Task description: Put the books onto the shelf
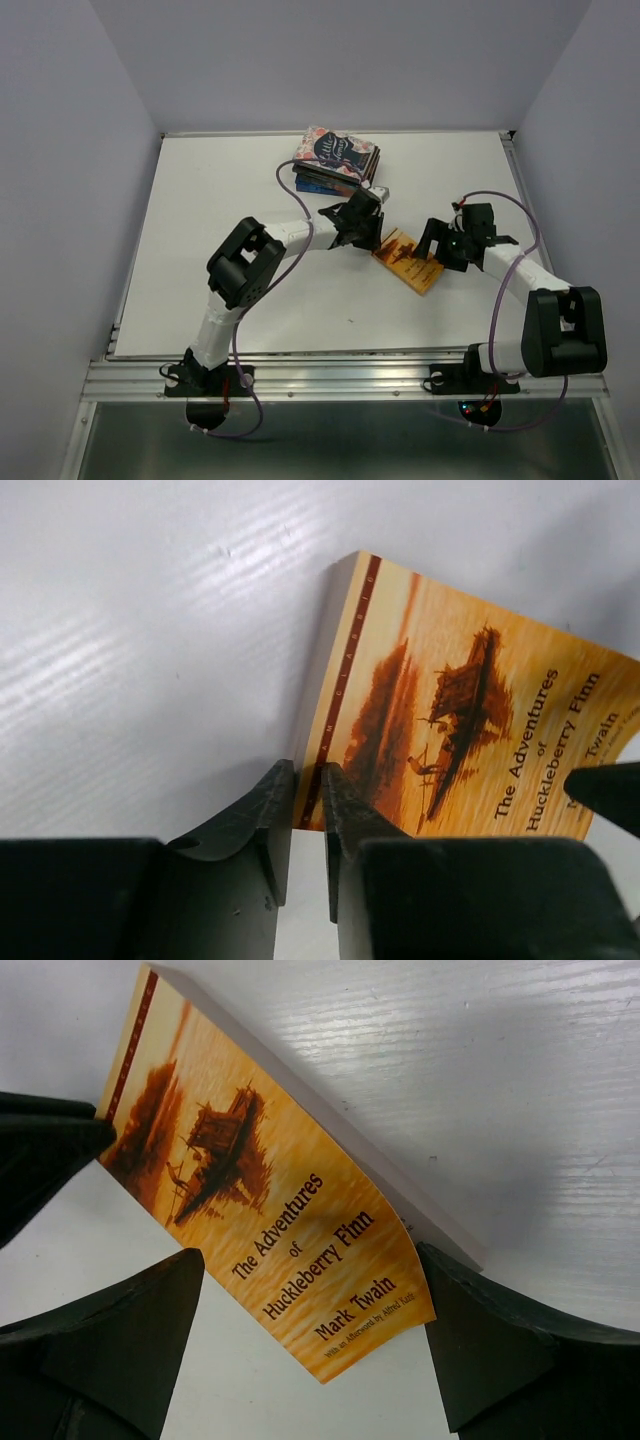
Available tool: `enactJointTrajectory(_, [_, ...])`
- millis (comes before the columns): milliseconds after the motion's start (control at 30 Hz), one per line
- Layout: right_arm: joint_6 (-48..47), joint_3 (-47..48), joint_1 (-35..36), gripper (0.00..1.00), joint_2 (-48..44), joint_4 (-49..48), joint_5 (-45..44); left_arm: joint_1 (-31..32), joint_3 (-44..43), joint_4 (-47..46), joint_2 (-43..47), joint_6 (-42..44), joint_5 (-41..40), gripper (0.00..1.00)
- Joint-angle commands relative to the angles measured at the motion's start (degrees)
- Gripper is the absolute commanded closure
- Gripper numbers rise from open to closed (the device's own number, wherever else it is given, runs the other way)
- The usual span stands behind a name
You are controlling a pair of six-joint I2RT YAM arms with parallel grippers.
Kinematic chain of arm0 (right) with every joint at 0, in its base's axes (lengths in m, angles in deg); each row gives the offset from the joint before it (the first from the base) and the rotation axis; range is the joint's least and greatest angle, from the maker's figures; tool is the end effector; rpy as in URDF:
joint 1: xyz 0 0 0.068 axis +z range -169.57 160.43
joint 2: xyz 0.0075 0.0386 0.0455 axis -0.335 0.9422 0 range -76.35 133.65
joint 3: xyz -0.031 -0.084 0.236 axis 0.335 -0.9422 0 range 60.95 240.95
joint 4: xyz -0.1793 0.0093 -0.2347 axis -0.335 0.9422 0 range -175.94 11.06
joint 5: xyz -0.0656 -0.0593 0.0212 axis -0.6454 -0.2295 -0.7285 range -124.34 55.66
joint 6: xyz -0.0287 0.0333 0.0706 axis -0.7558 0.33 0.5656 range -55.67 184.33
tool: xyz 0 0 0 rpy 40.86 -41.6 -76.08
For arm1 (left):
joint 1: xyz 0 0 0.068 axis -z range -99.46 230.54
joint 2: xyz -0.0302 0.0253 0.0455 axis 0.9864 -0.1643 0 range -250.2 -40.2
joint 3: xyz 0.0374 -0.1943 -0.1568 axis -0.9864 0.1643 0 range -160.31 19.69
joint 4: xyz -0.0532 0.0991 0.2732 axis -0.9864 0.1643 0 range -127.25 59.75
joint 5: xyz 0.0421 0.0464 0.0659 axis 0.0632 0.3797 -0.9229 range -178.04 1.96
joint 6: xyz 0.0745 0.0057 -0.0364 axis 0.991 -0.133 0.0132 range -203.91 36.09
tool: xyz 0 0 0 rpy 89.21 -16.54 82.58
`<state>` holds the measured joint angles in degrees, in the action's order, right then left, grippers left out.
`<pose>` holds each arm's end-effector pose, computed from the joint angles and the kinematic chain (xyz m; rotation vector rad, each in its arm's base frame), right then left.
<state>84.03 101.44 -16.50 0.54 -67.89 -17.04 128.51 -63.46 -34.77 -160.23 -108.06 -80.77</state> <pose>0.3084 0.0382 0.1149 0.2448 2.5313 0.5396 0.3382 -0.3889 0.1107 0.5614 2.3151 -0.7853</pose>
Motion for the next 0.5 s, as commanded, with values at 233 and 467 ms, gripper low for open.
enactJointTrajectory(233, [-1.0, 1.3, 0.2, 0.04, 3.4, 0.3, -10.4, -4.6, -8.4, 4.6, -5.0, 9.1, -4.4, 0.77])
enactJointTrajectory(467, [-1.2, 0.4, 0.2, 0.36, 2.9, -2.0, 0.3, -4.7, -8.0, 4.2, -5.0, 8.4, -1.9, 0.77])
